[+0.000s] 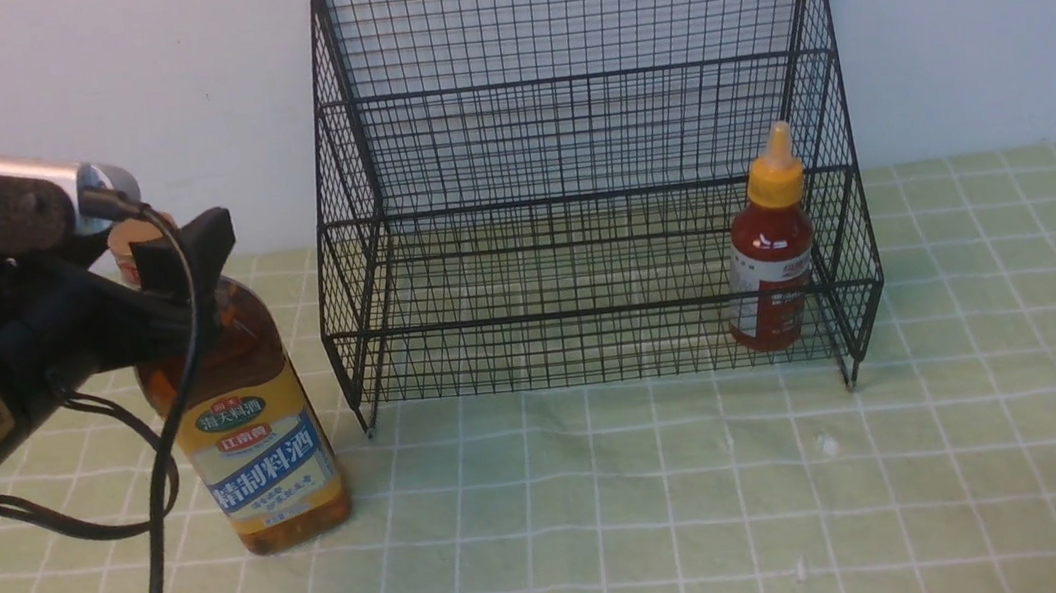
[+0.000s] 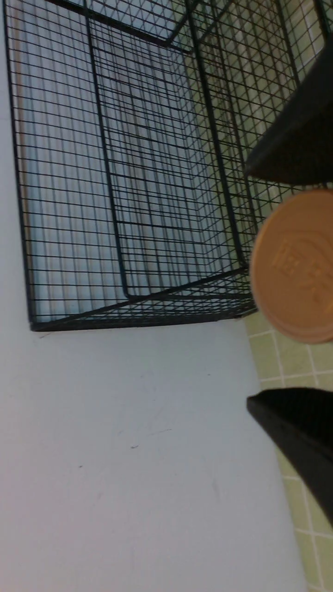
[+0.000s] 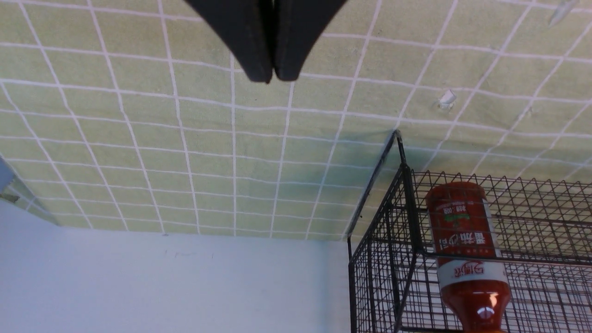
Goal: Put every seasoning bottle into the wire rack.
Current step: Use the left arm to grab the condiment bottle closest to it
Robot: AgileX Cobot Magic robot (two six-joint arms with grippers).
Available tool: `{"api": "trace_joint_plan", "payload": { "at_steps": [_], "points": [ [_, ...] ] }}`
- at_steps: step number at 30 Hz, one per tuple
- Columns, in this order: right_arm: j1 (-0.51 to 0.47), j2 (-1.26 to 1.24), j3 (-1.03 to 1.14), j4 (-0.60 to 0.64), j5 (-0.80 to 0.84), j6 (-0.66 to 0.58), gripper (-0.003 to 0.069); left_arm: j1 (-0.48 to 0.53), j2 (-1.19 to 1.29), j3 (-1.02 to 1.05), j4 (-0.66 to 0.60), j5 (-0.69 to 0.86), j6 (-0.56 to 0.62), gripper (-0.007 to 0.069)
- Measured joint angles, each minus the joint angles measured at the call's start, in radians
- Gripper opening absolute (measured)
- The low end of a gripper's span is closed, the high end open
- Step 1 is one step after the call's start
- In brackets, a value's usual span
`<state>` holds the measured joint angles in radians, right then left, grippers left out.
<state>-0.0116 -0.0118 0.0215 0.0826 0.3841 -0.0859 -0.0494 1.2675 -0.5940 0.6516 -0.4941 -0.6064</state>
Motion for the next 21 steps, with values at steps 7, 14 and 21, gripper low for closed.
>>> {"api": "trace_joint_plan", "payload": {
  "at_steps": [7,14,21],
  "points": [
    [0.000,0.000,0.000,0.000,0.000,0.000,-0.0015,0.000,0.036,0.000,0.001,-0.027,-0.004,0.0302],
    [0.000,0.000,0.000,0.000,0.000,0.000,-0.0015,0.000,-0.064,-0.005,0.026,0.057,-0.010,0.0304],
    [0.000,0.000,0.000,0.000,0.000,0.000,-0.0015,0.003,-0.159,-0.220,0.104,0.179,-0.111,0.0304]
  ]
}}
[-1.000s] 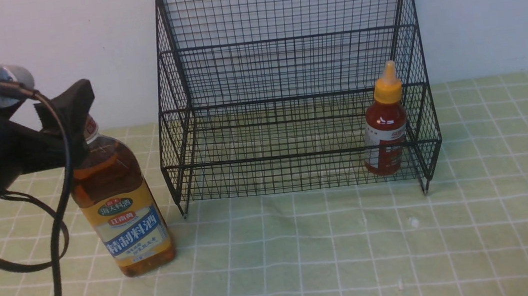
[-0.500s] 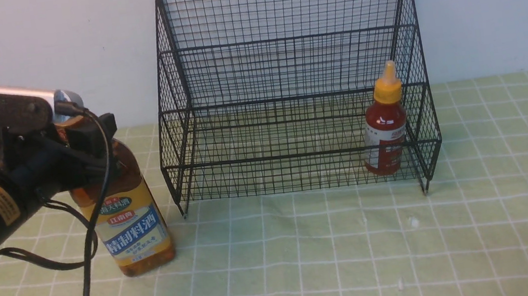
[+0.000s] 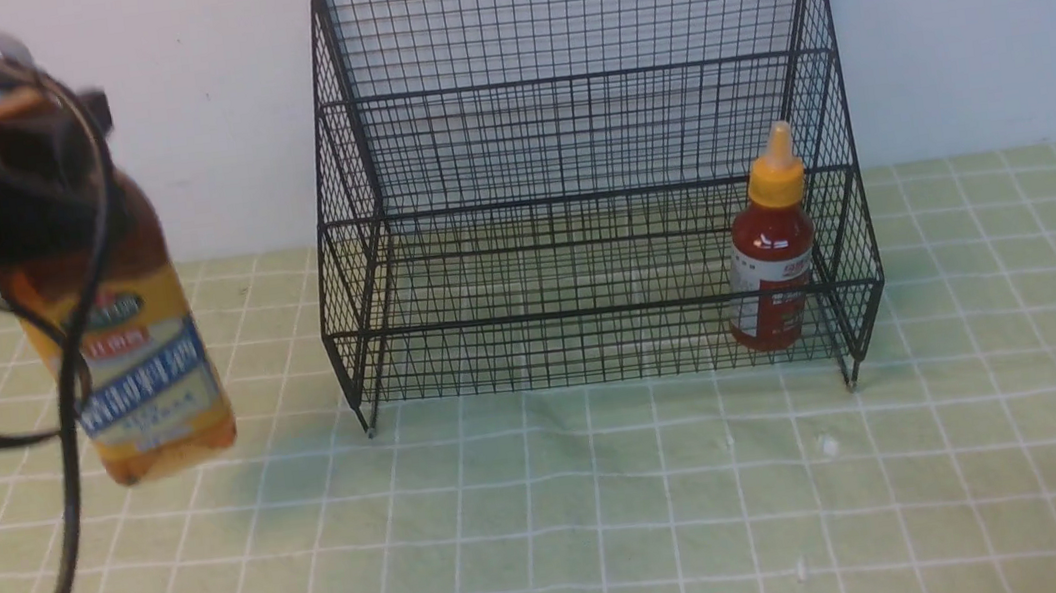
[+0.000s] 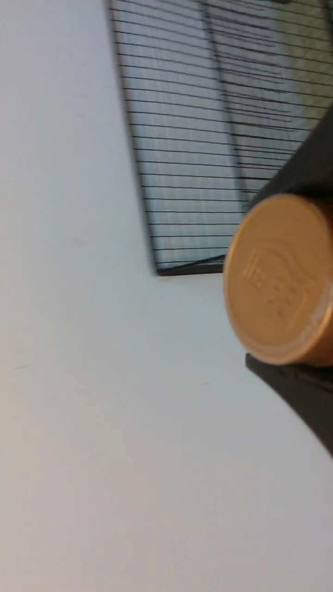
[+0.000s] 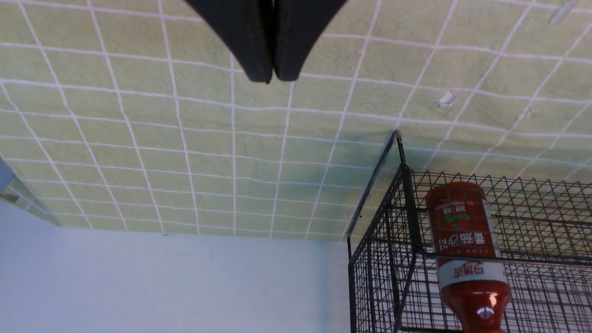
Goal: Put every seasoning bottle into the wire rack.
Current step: Use the left arm to grab the condiment bottle closest to it, then use the left arm to put the condiment bottle back on the shelf
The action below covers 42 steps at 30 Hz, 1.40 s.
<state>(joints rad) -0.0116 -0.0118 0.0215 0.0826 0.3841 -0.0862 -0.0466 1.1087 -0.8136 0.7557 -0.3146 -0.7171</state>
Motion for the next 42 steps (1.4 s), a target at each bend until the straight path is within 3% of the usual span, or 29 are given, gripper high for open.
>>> {"api": "trace_joint_plan", "payload": {
  "at_steps": [7,16,23,28,37,42],
  "points": [
    [0.000,0.000,0.000,0.000,0.000,0.000,-0.0015,-0.001,0.090,-0.319,0.229,-0.126,-0.327,0.0304],
    [0.000,0.000,0.000,0.000,0.000,0.000,-0.0015,-0.008,0.406,-0.670,0.404,-0.267,-0.555,0.0304],
    [0.000,0.000,0.000,0.000,0.000,0.000,-0.0015,-0.083,0.601,-0.781,0.420,-0.265,-0.542,0.0304],
    [0.000,0.000,0.000,0.000,0.000,0.000,-0.0015,-0.132,0.709,-0.797,0.420,-0.266,-0.441,0.0304],
    [0.000,0.000,0.000,0.000,0.000,0.000,-0.0015,-0.141,0.770,-0.799,0.424,-0.259,-0.436,0.0304],
    [0.000,0.000,0.000,0.000,0.000,0.000,-0.0015,-0.155,0.788,-0.802,0.526,-0.267,-0.476,0.0304]
  ]
}}
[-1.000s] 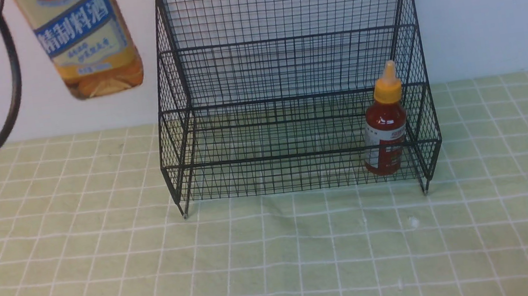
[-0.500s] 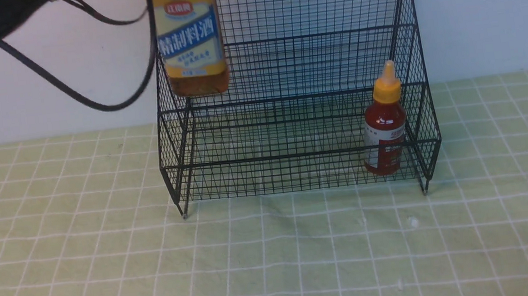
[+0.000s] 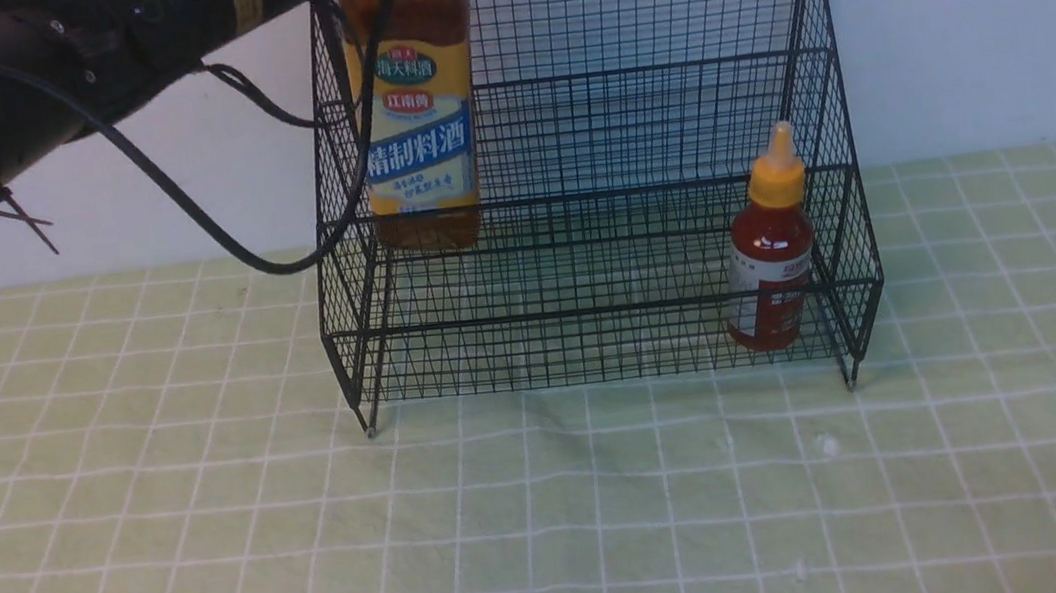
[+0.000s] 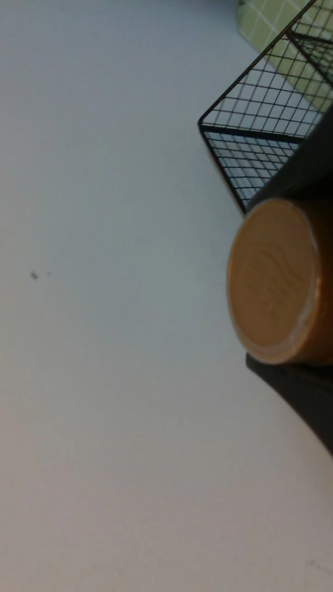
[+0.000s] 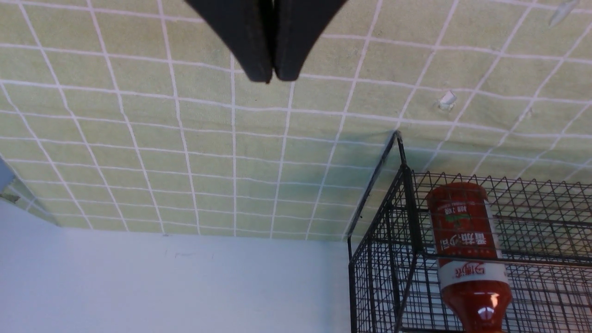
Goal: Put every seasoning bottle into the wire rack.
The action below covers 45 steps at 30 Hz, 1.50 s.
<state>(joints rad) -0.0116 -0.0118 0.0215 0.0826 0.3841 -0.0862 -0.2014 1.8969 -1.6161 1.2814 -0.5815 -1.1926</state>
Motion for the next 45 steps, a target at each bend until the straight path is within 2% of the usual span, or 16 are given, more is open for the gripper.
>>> {"api": "trace_joint_plan", "payload": {
  "at_steps": [4,12,19,24,27,30,34,37,38,39,41,45],
  "points": [
    [0.000,0.000,0.000,0.000,0.000,0.000,-0.0015,-0.012,0.033,0.000,0.161,0.000,-0.148,0.0304],
    [0.000,0.000,0.000,0.000,0.000,0.000,-0.0015,-0.017,0.059,-0.005,0.279,0.044,-0.347,0.0304],
    [0.000,0.000,0.000,0.000,0.000,0.000,-0.0015,-0.017,0.058,-0.012,0.327,0.051,-0.377,0.0310],
    [0.000,0.000,0.000,0.000,0.000,0.000,-0.0015,-0.017,0.028,-0.018,0.328,0.051,-0.403,0.0422],
    [0.000,0.000,0.000,0.000,0.000,0.000,-0.0015,-0.017,-0.004,-0.021,0.349,0.062,-0.408,0.0445],
    [0.000,0.000,0.000,0.000,0.000,0.000,-0.0015,-0.017,-0.048,-0.021,0.410,0.089,-0.408,0.0421],
    [0.000,0.000,0.000,0.000,0.000,0.000,-0.0015,-0.017,-0.115,-0.021,0.481,0.146,-0.405,0.0324],
    [0.000,0.000,0.000,0.000,0.000,0.000,-0.0015,-0.017,-0.189,-0.021,0.490,0.250,-0.329,0.0174],
    [0.000,0.000,0.000,0.000,0.000,0.000,-0.0015,-0.017,-0.197,-0.021,0.490,0.258,-0.312,0.0165],
    [0.000,0.000,0.000,0.000,0.000,0.000,-0.0015,-0.017,-0.225,-0.021,0.491,0.314,-0.237,0.0099],
    [0.000,0.000,0.000,0.000,0.000,0.000,-0.0015,-0.017,-0.258,-0.021,0.488,0.401,-0.100,0.0031],
    [0.000,0.000,0.000,0.000,0.000,0.000,-0.0015,-0.017,-0.305,-0.021,0.481,0.618,0.223,-0.0006]
  ]
}}
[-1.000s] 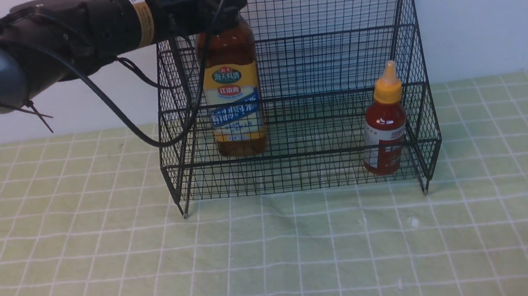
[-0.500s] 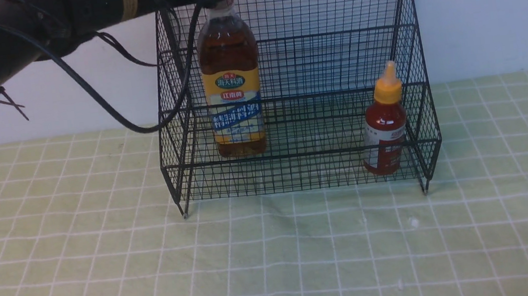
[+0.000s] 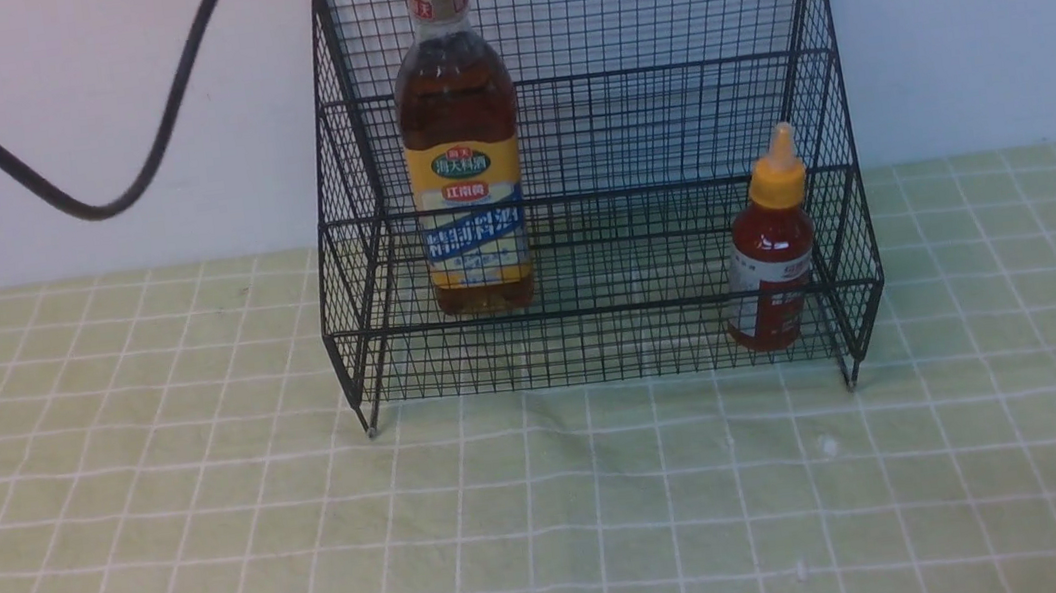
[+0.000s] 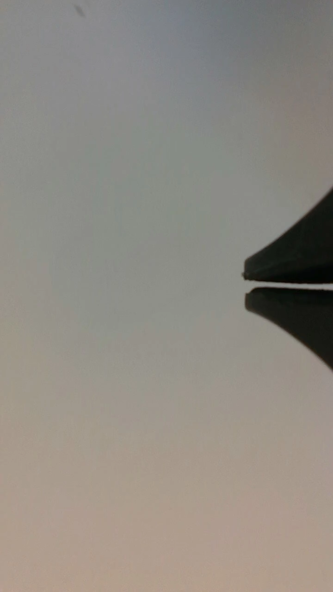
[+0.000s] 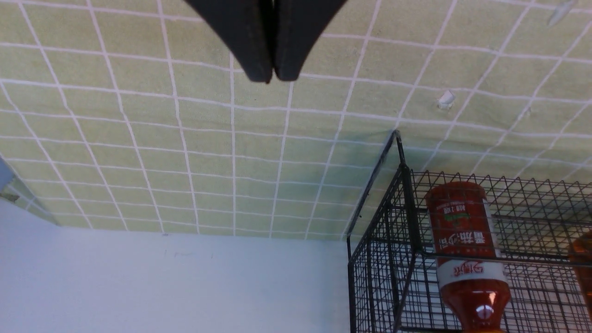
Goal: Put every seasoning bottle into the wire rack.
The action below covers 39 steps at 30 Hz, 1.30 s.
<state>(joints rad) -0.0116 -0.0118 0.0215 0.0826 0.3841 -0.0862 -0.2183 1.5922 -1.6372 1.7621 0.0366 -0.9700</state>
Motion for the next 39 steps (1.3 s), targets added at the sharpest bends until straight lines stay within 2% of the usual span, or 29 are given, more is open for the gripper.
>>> {"api": "trace_joint_plan", "payload": {
  "at_steps": [1,3,5,7,8,9,10,13,14,17,18,22,23,24,31,39],
  "points": [
    [0.000,0.000,0.000,0.000,0.000,0.000,-0.0015,0.000,0.000,0.000,-0.001,0.012,0.000,-0.0006],
    [0.000,0.000,0.000,0.000,0.000,0.000,-0.0015,0.000,-0.013,0.000,-0.020,0.167,0.143,-0.0006],
    [0.000,0.000,0.000,0.000,0.000,0.000,-0.0015,0.000,-0.014,0.000,-0.063,0.247,0.192,-0.0006],
    [0.000,0.000,0.000,0.000,0.000,0.000,-0.0015,0.000,-0.014,0.000,-0.233,0.425,0.297,0.0008],
    [0.000,0.000,0.000,0.000,0.000,0.000,-0.0015,0.000,-0.014,0.000,-0.251,0.453,0.306,0.0008],
    [0.000,0.000,0.000,0.000,0.000,0.000,-0.0015,0.000,-0.014,0.000,-0.325,0.511,0.356,0.0013],
    [0.000,0.000,0.000,0.000,0.000,0.000,-0.0015,0.000,-0.014,0.000,-0.536,0.642,0.455,0.0017],
    [0.000,0.000,0.000,0.000,0.000,0.000,-0.0015,0.003,-0.014,0.000,-0.810,0.804,0.566,0.0017],
    [0.000,0.000,0.000,0.000,0.000,0.000,-0.0015,0.003,-0.016,0.000,-0.967,0.885,0.615,0.0017],
    [0.000,0.000,0.000,0.000,0.000,0.000,-0.0015,0.003,-0.030,0.000,-1.218,0.949,0.692,0.0017],
    [0.000,0.000,0.000,0.000,0.000,0.000,-0.0015,0.003,-0.049,0.000,-1.350,0.959,0.735,0.0017],
    [0.000,0.000,0.000,0.000,0.000,0.000,-0.0015,0.002,-0.133,0.000,-1.605,0.951,0.837,0.0017],
    [0.000,0.000,0.000,0.000,0.000,0.000,-0.0015,0.002,-0.146,0.000,-1.629,0.950,0.849,0.0017],
    [0.000,0.000,0.000,0.000,0.000,0.000,-0.0015,0.002,-0.204,0.000,-1.718,0.948,0.897,0.0017],
    [0.000,0.000,0.000,0.000,0.000,0.000,-0.0015,0.002,-0.405,0.040,-1.912,0.950,0.970,0.0017],
    [0.000,0.000,0.000,0.000,0.000,0.000,-0.0015,0.002,-0.620,0.093,-1.968,0.985,0.994,0.0017]
  ]
}}
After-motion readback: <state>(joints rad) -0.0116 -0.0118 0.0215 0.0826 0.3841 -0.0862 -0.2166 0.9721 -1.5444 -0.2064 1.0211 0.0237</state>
